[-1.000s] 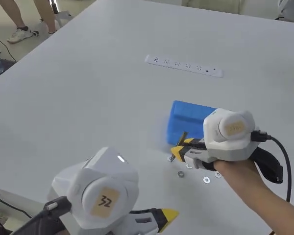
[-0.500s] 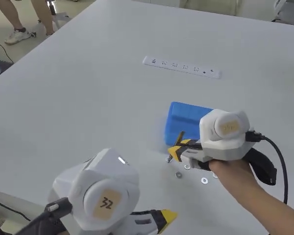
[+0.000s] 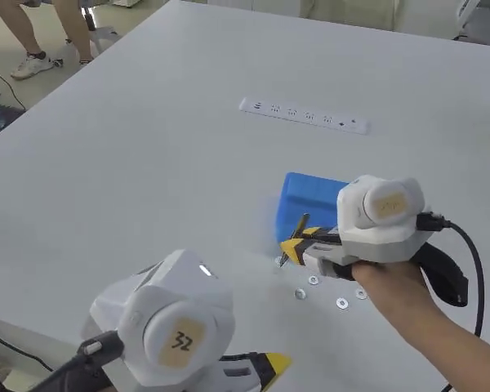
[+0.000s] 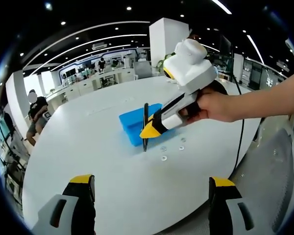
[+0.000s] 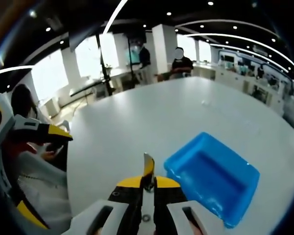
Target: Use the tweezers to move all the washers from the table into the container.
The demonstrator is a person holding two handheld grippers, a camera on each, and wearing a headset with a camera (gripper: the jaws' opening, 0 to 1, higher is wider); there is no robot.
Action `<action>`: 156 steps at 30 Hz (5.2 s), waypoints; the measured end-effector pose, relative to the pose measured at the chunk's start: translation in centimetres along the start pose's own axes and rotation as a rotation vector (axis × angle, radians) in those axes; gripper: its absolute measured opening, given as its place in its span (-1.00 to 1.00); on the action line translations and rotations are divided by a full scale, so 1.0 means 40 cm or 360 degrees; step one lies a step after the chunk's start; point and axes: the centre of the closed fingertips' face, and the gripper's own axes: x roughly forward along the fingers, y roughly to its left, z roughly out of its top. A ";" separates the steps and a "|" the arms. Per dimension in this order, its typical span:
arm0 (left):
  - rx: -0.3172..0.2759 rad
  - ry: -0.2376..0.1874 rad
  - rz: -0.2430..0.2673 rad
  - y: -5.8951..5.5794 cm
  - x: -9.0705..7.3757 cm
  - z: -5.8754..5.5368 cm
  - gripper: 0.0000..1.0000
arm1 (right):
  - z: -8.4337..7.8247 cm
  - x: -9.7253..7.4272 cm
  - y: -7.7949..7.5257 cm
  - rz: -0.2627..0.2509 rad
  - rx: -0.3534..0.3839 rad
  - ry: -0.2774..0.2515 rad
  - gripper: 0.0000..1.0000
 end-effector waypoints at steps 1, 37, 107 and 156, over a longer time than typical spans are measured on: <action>-0.0003 0.0001 0.0001 0.000 0.001 0.000 0.98 | 0.006 -0.004 -0.001 -0.0009 -0.0020 -0.0007 -0.94; 0.0034 0.0050 -0.0007 0.014 0.000 -0.008 0.98 | 0.062 0.054 -0.155 -0.0180 -0.0035 -0.0057 -0.93; 0.0085 0.0039 0.0037 0.020 -0.014 0.001 0.98 | 0.058 -0.080 -0.024 -0.0100 0.0021 -0.0195 -0.91; 0.0072 0.0066 0.0055 0.023 -0.014 -0.015 0.98 | -0.124 -0.040 -0.005 -0.0103 0.0085 0.0062 -0.91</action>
